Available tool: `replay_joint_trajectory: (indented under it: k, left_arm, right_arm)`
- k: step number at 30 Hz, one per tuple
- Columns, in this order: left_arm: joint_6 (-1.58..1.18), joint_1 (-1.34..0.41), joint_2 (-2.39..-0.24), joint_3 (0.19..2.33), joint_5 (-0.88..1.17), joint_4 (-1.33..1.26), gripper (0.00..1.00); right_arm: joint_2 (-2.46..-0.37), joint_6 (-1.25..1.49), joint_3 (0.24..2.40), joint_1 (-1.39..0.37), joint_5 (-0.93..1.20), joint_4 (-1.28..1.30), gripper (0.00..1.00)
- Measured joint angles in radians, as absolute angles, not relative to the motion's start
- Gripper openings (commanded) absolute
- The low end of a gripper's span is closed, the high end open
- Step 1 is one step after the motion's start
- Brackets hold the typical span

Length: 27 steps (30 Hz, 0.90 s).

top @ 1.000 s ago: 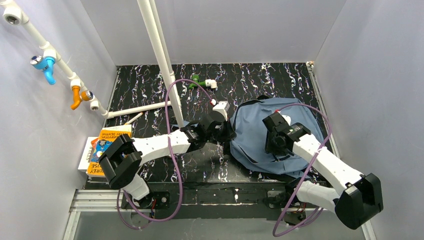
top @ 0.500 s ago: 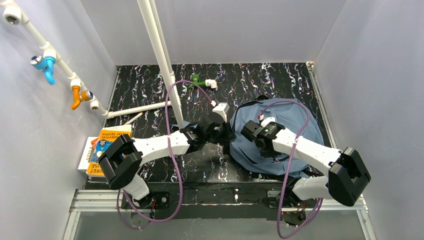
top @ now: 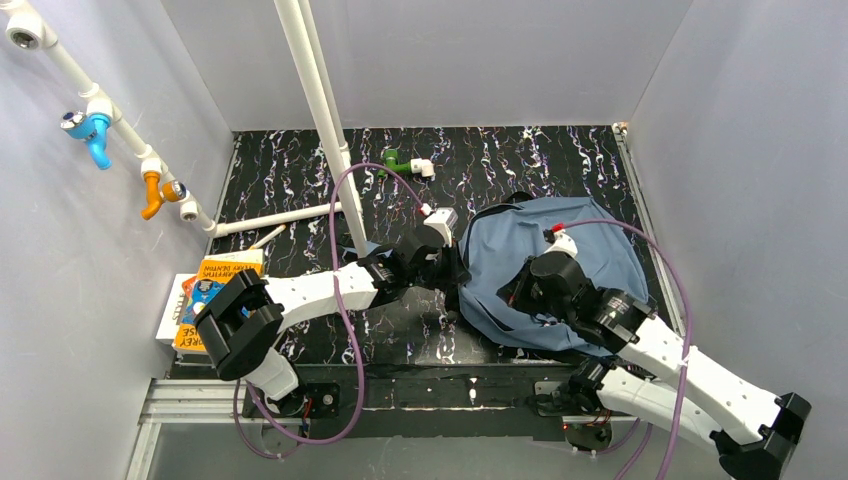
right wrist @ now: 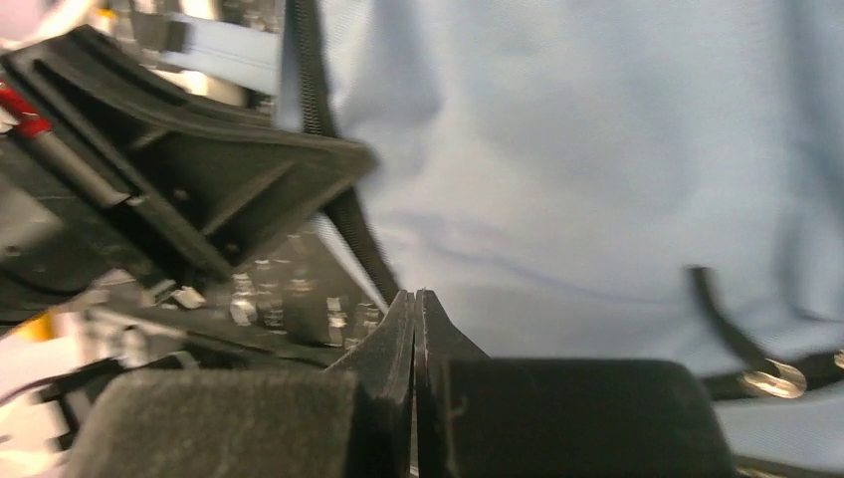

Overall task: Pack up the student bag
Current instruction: Move the student bag to the center of the board, then unzip the student bag at the center of the board.

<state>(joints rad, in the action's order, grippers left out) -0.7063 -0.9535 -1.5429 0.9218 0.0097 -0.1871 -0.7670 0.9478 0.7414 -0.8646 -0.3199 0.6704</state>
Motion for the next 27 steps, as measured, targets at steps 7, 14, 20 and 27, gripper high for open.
replay_joint_trajectory:
  k: [7,14,20,27]
  left_arm:
    - [-0.73,-0.952,-1.543,0.922,0.057,-0.195,0.4]
    - [-0.779,-0.952,-1.543,0.894,0.129,-0.226,0.95]
    - [-0.854,-0.968,-1.543,0.866,0.2,-0.234,0.98]
    - [-0.908,-1.034,-1.56,0.852,0.199,-0.239,0.53]
  right_arm:
    - [-0.87,1.005,0.77,-0.857,-0.251,0.621,0.12]
    - [-1.115,0.796,1.1,-0.856,-0.443,0.953,0.42]
    - [-1.147,0.748,1.024,-0.853,-0.451,1.074,0.59]
    - [-1.145,0.74,0.979,-0.853,-0.493,1.143,0.63]
